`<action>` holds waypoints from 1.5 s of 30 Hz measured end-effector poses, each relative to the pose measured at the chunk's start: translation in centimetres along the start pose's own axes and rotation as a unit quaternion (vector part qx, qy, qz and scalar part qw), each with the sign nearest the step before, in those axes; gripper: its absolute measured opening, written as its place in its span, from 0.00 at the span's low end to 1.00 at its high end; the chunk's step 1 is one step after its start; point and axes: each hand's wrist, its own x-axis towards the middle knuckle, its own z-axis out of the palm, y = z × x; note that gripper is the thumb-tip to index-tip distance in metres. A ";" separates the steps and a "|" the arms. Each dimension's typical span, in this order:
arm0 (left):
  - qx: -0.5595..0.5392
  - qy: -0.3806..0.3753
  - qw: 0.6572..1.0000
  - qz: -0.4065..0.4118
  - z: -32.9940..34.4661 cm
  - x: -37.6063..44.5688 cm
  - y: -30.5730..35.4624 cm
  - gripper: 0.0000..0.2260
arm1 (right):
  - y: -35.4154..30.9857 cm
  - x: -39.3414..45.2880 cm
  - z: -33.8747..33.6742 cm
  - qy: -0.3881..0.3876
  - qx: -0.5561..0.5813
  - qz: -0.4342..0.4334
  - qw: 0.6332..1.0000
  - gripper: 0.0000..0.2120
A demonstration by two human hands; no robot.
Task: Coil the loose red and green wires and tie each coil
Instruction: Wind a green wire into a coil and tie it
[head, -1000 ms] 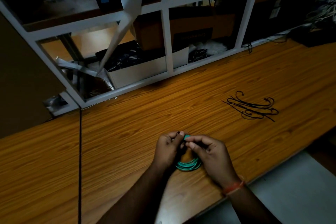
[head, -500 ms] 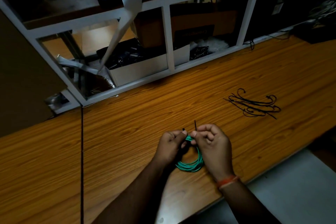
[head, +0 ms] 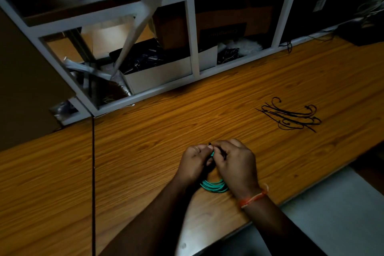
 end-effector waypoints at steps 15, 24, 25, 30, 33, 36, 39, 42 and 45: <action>0.004 0.000 1.000 0.016 0.1 0.1 -0.2 0.12 | 0.1 0.2 0.3 -0.013 -0.004 0.004 1.000 0.05; 0.009 -0.007 1.000 0.025 -0.1 0.1 -0.1 0.13 | 0.2 0.2 0.1 -0.007 -0.007 0.003 1.000 0.06; 0.007 -0.008 1.000 0.025 -0.1 0.1 -0.1 0.13 | 0.2 0.2 0.1 -0.007 -0.010 0.003 1.000 0.06; 0.006 -0.009 1.000 0.022 -0.1 0.2 -0.3 0.14 | 0.2 0.3 0.1 -0.007 -0.007 -0.004 1.000 0.06; 0.008 -0.008 1.000 0.028 0.0 0.1 -0.3 0.14 | 0.2 0.3 0.3 -0.007 -0.027 -0.011 1.000 0.04; 0.010 -0.010 0.999 0.033 0.2 -0.2 -0.1 0.14 | 0.0 0.4 0.6 -0.015 -0.054 -0.016 0.998 0.06; 0.023 -0.017 0.999 0.041 0.4 -0.3 0.1 0.14 | 0.0 0.5 0.6 -0.021 -0.060 -0.012 0.998 0.06; 0.025 -0.019 0.998 0.045 0.3 -0.4 -0.1 0.15 | 0.3 0.8 0.6 -0.023 -0.037 -0.004 0.999 0.04; 0.023 -0.019 0.999 0.044 0.3 -0.4 -0.1 0.16 | 0.3 0.9 0.5 -0.023 -0.014 0.016 1.000 0.05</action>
